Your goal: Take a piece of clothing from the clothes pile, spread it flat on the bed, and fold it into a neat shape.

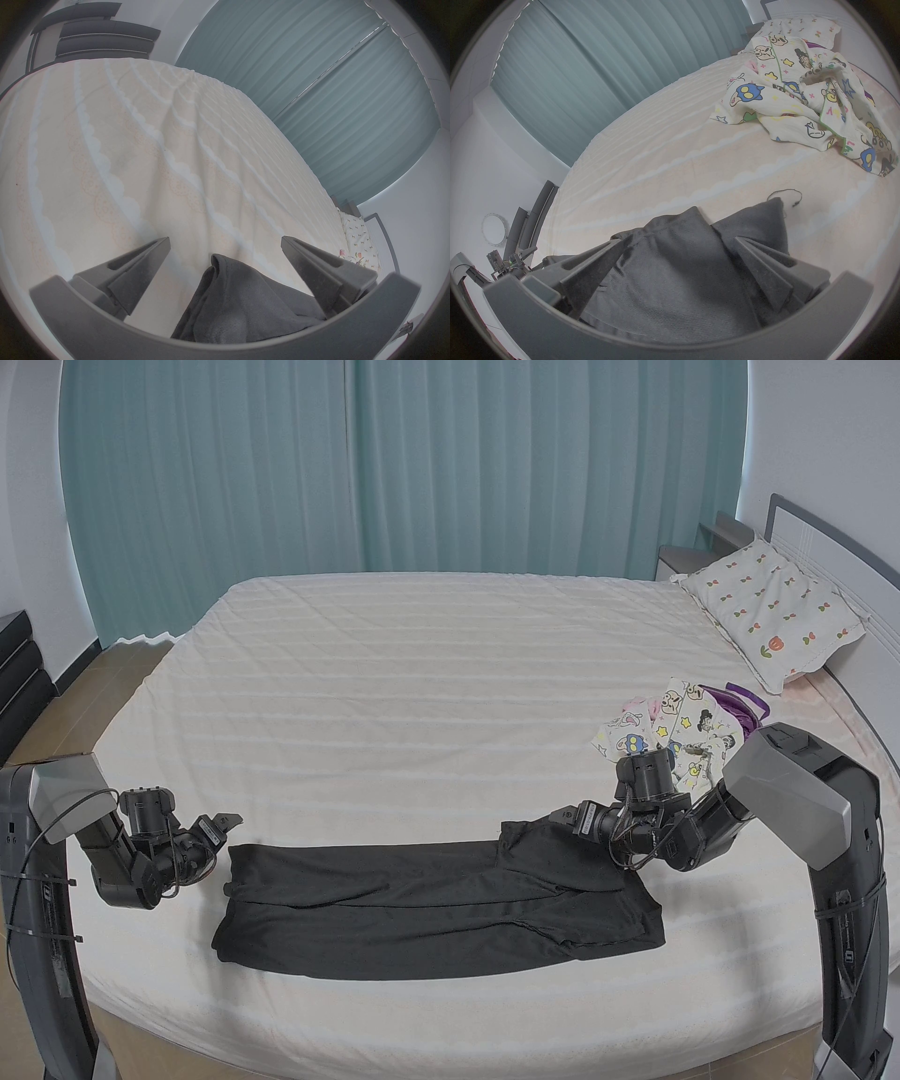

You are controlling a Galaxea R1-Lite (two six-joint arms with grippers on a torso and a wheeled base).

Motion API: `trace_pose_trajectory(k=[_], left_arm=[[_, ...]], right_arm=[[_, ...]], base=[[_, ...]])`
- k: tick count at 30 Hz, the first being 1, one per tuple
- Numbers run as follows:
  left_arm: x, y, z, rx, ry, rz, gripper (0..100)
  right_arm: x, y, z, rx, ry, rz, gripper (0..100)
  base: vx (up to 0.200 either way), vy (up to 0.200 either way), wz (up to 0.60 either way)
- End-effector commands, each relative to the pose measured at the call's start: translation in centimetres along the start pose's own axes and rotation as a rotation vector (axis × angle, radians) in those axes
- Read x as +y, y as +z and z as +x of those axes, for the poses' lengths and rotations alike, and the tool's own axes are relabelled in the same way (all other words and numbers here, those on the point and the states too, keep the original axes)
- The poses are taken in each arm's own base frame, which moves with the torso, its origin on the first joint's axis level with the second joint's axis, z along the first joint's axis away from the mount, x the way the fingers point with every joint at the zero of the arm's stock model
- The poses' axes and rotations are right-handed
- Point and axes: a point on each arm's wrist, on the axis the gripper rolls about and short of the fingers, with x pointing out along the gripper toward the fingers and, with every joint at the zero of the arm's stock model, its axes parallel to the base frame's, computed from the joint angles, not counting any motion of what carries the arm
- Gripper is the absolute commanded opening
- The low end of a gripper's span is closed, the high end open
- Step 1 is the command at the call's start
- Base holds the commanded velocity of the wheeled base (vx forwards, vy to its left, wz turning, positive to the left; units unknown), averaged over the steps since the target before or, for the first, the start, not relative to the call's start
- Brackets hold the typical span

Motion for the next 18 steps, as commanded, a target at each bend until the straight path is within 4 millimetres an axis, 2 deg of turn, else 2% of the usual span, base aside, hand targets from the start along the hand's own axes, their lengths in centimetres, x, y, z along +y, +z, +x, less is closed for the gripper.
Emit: trace_pose_trajectory(k=[1,7,8,18], left_arm=[[0.0,0.0,0.0,0.001,0.0,0.0,100],[0.1,0.0,0.1,0.001,0.0,0.0,100],[0.1,0.0,0.1,0.001,0.0,0.0,100],[0.1,0.0,0.1,0.0,-0.001,0.0,100]], right_arm=[[0.0,0.1,-0.3,0.0,-0.003,0.002,100],[-0.6,-1.2,-0.9,0.052,-0.027,-0.016,100],[-0.8,-1.4,-0.9,0.059,-0.032,-0.023,0],[-2.5,-1.0,-2.6,0.067,-0.074,0.002,0]], base=[[0.0,0.0,0.0],[0.0,0.0,0.0],[0.0,0.0,0.0],[0.0,0.0,0.0]])
